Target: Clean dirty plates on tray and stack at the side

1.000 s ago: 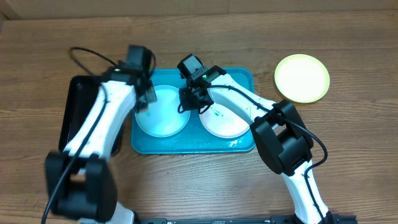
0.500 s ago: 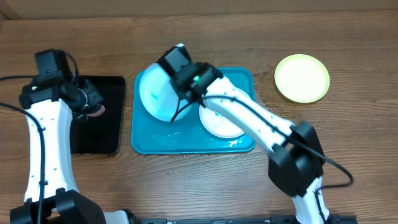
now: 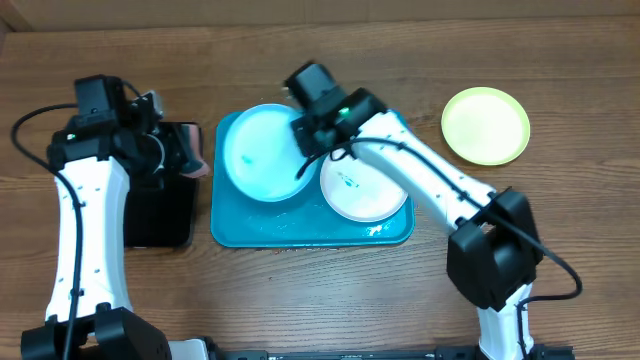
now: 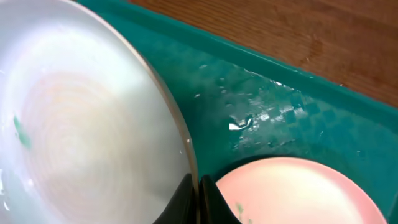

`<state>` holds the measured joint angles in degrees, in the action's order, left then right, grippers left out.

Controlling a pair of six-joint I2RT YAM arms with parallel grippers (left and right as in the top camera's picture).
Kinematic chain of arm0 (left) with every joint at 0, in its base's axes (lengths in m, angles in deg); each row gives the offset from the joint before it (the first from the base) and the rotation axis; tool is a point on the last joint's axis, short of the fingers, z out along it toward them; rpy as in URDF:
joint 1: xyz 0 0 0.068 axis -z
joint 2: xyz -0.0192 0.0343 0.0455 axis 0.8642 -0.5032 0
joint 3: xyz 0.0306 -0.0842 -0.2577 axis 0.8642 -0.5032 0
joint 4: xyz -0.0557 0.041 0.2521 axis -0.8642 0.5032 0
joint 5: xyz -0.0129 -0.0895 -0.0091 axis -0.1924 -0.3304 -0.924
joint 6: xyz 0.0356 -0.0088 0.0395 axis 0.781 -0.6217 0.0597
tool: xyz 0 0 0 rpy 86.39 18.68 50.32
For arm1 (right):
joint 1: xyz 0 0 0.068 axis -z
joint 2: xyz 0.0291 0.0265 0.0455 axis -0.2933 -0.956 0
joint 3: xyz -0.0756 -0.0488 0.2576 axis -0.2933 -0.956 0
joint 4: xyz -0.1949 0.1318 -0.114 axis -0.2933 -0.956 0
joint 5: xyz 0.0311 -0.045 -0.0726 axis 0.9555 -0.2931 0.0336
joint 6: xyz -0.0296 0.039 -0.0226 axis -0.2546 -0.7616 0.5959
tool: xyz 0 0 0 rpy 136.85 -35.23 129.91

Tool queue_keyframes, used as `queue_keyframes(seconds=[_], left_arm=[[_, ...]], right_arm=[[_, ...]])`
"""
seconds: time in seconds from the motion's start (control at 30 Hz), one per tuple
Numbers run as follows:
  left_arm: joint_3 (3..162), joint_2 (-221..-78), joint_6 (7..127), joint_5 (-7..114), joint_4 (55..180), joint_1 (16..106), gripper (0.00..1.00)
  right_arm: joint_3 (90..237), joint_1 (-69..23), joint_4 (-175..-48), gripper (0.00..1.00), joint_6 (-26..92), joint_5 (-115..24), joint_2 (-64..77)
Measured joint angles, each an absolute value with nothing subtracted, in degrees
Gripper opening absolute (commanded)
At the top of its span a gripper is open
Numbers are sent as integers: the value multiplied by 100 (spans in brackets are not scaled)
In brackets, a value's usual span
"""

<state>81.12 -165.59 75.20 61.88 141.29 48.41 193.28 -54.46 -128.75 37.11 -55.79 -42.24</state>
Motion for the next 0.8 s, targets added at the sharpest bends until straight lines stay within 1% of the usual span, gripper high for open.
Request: queue_keyframes(seconds=[0.17,0.33,0.53,0.8], left_arm=[[8108,-16613,7553,6096,13836,5429,4],[8108,-16985,7231,6210,13700,5886,4],[8108,-17619,7035,6302,13694,6065,4],[8106,-18360,6993,6328,13691,6111,4]], right_arm=[[18565,-5287,-12193,4,3643,-5230,-4241],[18117,-5359,-11589,4,3630,-4917,-4261],[17689,-5394,-11004,4,3543,-4771,-4311],[17619,-5394,-10759,4,3418,-4648,-4702]])
